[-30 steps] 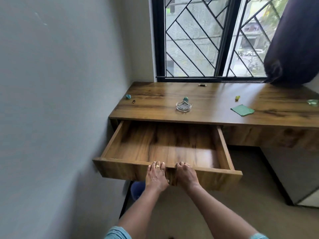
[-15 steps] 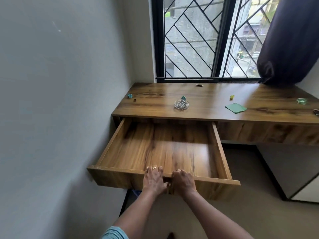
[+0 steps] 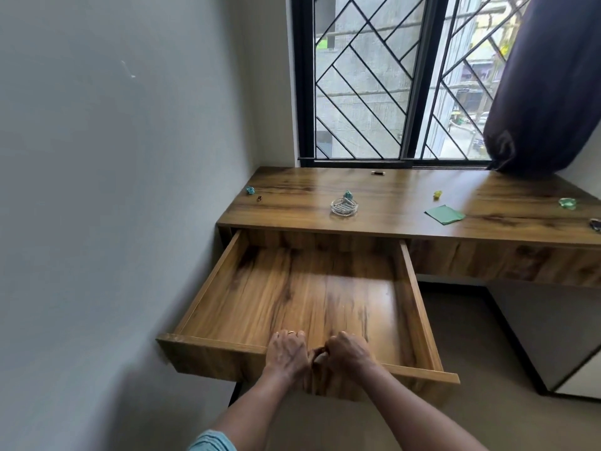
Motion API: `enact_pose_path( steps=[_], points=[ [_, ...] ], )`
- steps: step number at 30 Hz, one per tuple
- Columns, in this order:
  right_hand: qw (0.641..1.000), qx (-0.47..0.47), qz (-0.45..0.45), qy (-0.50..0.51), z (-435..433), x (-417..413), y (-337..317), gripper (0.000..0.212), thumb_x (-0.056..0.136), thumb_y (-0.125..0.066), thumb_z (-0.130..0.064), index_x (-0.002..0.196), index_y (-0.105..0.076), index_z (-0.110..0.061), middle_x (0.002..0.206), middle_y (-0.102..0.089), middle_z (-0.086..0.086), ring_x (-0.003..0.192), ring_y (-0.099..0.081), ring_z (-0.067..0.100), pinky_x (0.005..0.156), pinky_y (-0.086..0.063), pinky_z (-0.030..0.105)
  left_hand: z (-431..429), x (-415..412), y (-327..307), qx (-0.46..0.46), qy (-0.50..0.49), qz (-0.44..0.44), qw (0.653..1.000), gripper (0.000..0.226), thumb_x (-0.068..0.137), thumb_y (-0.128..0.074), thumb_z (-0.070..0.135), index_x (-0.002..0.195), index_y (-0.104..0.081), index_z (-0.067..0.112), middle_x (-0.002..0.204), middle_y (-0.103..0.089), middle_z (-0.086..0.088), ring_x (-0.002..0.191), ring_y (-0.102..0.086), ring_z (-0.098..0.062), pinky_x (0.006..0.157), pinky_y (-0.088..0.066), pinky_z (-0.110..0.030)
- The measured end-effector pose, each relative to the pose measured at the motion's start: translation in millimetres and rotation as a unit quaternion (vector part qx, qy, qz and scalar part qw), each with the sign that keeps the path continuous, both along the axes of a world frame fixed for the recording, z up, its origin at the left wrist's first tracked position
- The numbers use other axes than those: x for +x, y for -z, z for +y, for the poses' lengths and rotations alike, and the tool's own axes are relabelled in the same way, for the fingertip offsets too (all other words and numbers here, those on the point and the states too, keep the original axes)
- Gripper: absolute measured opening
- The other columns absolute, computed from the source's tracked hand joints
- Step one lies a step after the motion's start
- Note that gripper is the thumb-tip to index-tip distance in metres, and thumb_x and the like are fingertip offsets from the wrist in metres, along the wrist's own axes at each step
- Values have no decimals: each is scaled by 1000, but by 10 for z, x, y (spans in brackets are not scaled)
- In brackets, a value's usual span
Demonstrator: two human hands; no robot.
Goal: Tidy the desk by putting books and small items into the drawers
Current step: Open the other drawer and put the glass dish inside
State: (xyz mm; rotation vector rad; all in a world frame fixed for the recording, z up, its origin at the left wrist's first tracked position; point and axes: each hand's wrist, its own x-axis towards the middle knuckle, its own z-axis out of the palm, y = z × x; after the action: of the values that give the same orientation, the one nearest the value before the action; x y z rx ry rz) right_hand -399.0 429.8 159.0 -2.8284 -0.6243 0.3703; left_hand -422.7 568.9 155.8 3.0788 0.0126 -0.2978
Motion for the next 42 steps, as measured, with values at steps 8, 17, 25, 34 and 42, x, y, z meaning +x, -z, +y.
enact_pose_path(
  steps=[8,17,25,34,42],
  points=[
    [994,25,-57,86,-116,655,-257,28,98,-38,-16,104,-65,-14,98,-68,6,85,-68,19,67,-51,23,-127,702,-278,-70,-49,-34,996,37,96,-44,42,124,-52,18,118,-60,-5,107,-58,-20,87,-49,-32],
    [971,43,-41,230,-332,2205,-676,27,95,-48,-29,109,-64,-12,113,-65,10,105,-64,28,78,-49,32,-354,2542,-648,-145,-81,-10,986,51,91,-53,39,135,-46,13,140,-45,-8,132,-41,-24,107,-39,-37],
    [947,124,34,293,-337,3833,-618,36,99,-45,-30,124,-53,-6,130,-54,20,121,-51,34,94,-44,34,-247,3952,-579,-260,-145,26,954,59,98,-44,32,146,-28,3,151,-32,-16,139,-33,-30,114,-28,-34],
    [909,217,67,350,-216,4895,-356,37,98,-46,-26,119,-56,2,123,-58,26,115,-55,39,98,-46,43,-188,4933,-388,-338,-171,-10,926,43,102,-36,23,138,-42,1,143,-45,-21,132,-43,-33,103,-35,-32],
    [891,236,74,382,-275,5108,-218,30,87,-48,-10,109,-62,4,113,-64,25,106,-60,38,88,-52,43,-375,5130,-235,-421,-193,-34,886,42,94,-51,15,136,-51,10,137,-55,-11,126,-51,-26,100,-40,-27]
  ],
)
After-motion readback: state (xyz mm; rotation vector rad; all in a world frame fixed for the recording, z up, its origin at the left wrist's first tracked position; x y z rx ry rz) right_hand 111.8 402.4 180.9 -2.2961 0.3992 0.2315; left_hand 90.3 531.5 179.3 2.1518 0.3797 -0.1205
